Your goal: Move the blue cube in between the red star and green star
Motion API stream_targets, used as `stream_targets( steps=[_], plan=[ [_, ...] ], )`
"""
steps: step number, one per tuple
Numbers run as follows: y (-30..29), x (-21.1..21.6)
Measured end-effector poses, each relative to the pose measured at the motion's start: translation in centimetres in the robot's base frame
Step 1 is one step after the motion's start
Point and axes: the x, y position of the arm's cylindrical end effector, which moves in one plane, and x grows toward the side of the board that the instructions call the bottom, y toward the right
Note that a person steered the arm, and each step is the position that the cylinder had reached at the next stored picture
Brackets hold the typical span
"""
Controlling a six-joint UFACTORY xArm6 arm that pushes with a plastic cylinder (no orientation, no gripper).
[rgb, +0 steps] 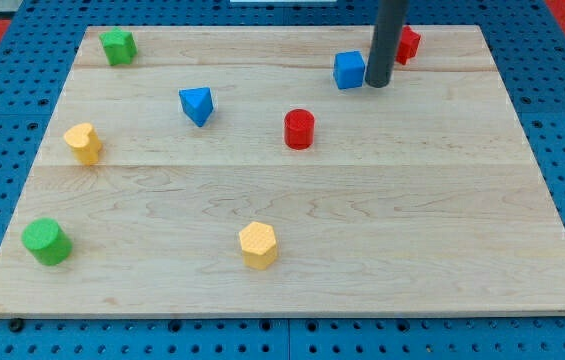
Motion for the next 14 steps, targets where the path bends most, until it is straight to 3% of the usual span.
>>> stream_targets(
  steps=[2,5,7,8,14],
  plan=[
    [-4.2,-0.5],
    [-1.8,-2.9],
    [-7.6,-4.2],
    [-7.7,-5.8],
    [-7.7,-4.8]
  ],
)
